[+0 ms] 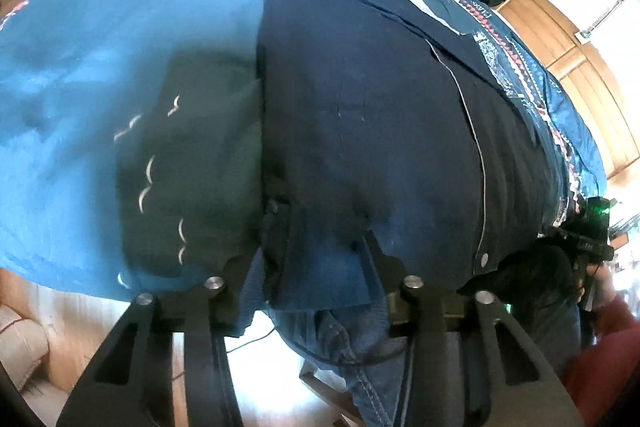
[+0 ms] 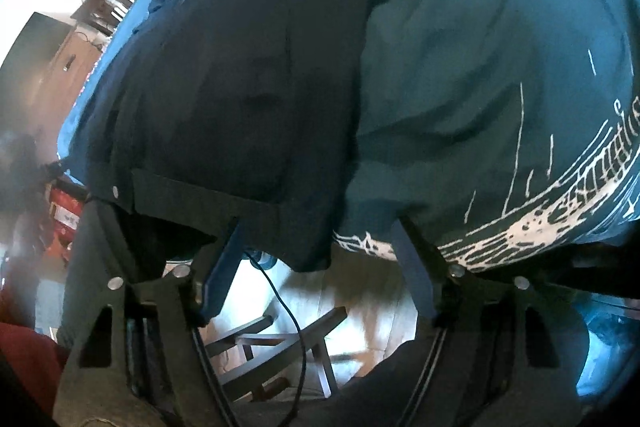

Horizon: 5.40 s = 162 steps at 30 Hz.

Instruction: Fold large clothes

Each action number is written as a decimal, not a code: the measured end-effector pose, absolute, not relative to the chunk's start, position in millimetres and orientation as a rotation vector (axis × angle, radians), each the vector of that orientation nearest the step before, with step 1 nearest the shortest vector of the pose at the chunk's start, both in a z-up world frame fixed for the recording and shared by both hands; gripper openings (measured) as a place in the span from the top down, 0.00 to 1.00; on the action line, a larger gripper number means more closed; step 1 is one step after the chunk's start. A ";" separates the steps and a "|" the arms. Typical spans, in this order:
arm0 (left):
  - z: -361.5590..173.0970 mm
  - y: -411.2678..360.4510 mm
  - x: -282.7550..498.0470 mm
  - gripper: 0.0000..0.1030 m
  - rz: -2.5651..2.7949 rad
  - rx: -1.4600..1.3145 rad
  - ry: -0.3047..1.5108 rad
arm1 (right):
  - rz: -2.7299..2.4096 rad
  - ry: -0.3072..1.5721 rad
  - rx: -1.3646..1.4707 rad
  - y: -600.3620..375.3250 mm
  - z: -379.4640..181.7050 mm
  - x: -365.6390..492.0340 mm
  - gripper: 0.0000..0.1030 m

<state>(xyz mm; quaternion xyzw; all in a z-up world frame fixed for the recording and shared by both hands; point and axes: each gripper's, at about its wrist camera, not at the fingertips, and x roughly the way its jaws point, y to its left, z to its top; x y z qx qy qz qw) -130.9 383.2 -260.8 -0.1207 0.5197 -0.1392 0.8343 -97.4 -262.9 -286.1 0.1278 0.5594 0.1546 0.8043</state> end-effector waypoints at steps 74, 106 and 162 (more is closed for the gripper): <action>-260.0 344.4 354.1 0.50 -0.169 -0.449 1.057 | 0.297 1.032 0.256 -304.0 -239.1 302.4 0.54; -261.5 335.7 181.7 0.48 -0.233 -0.369 0.974 | 0.340 0.987 0.035 -195.9 -232.5 117.9 0.59; -288.1 314.6 113.6 0.00 0.114 -0.125 0.915 | 0.176 0.959 -0.066 -131.5 -275.7 25.7 0.00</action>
